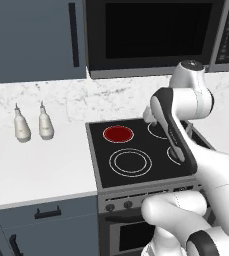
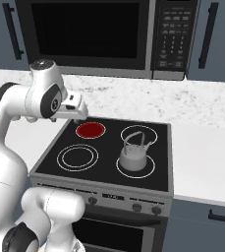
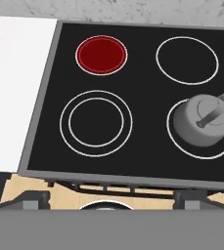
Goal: Turn off the rear left burner of the stove.
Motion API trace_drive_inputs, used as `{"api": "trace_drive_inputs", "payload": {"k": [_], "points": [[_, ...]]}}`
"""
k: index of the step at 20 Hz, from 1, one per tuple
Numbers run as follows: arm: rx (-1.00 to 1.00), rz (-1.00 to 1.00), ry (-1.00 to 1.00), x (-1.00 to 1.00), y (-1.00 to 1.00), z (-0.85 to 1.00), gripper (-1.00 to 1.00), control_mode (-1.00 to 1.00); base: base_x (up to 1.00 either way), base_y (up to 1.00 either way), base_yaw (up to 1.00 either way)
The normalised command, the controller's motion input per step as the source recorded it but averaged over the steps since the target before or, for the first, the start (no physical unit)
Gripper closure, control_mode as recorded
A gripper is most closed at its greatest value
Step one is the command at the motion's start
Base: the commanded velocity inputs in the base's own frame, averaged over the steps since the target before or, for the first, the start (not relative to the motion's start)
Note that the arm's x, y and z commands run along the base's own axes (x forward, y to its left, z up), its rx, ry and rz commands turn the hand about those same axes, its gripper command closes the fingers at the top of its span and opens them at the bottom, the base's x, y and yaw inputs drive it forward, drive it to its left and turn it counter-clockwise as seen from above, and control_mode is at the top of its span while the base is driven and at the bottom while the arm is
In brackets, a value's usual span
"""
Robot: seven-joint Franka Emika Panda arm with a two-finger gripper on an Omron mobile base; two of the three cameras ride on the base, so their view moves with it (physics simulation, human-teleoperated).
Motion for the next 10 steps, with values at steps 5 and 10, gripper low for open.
{"api": "trace_drive_inputs", "payload": {"k": [5,10], "points": [[0.00,0.00,0.00,0.00,0.00,0.00,-1.00,1.00,0.00,0.00,0.00],[0.00,0.00,0.00,0.00,0.00,0.00,-1.00,1.00,-0.05,-0.13,0.00]]}}
